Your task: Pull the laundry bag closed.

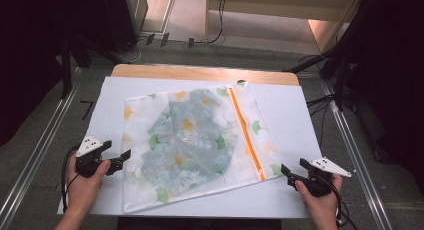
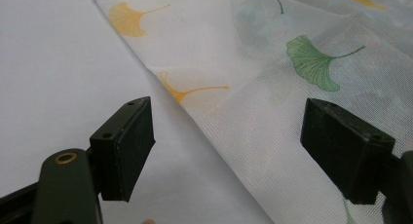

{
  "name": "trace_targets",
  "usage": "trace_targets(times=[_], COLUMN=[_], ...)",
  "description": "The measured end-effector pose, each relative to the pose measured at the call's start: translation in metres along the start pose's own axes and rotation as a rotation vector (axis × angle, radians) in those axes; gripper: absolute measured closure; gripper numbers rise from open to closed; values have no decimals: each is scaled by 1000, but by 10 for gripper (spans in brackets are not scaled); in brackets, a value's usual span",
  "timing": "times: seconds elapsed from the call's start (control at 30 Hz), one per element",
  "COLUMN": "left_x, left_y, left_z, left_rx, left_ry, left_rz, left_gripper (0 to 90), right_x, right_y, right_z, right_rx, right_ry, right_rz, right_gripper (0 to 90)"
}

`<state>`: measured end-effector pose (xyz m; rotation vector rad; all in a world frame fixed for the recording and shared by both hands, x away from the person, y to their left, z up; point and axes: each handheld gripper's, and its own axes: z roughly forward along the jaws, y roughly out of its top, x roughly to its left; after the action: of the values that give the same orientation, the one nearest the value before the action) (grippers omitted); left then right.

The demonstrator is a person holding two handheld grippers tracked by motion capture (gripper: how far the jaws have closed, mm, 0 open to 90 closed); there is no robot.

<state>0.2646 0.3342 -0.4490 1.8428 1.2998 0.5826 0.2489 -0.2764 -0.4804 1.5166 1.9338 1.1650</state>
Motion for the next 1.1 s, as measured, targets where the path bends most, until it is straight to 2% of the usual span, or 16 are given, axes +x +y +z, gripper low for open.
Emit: trace_targets(times=[0.2,0.33,0.4,0.43,0.47,0.5,0.57,0.63,0.77,0.8,0.83,0.87,0.93,1.0,1.1], left_x=[-2,-4,-7,-12,-12,-16,-23,-30,-41,-44,-47,-51,-57,-63,-69], left_y=[0,-4,-6,-8,-8,-10,-11,-10,-8,-8,-8,-7,-7,-6,-6], left_z=[0,0,2,7,7,10,15,17,21,22,23,23,24,25,27], left_rx=[9,18,44,94,94,126,153,164,193,201,210,220,233,242,257], left_ry=[-18,-13,-22,-46,-46,-44,-50,-40,-45,-44,-38,-28,-49,-53,-55], left_rz=[3,-18,-37,-53,-53,-42,-31,-5,-2,0,5,7,16,26,55], left_gripper=[195,177,165,144,136,136,132,105,32,10,10,6,0,0,0], right_x=[0,1,3,5,5,6,7,7,11,11,11,12,15,20,25], right_y=[-1,0,0,0,0,0,0,-1,-1,-1,-1,-1,-1,-1,-1], right_z=[-1,1,4,8,8,9,11,13,16,16,16,16,17,18,19], right_rx=[3,12,31,53,53,61,75,89,113,111,111,112,117,122,131], right_ry=[4,13,27,30,30,30,33,38,43,84,84,106,124,155,168], right_rz=[4,5,1,-6,-6,-10,-9,-6,-27,-12,-12,-2,-20,-28,-36], right_gripper=[236,236,235,236,236,236,239,243,274,349,349,351,356,365,388])
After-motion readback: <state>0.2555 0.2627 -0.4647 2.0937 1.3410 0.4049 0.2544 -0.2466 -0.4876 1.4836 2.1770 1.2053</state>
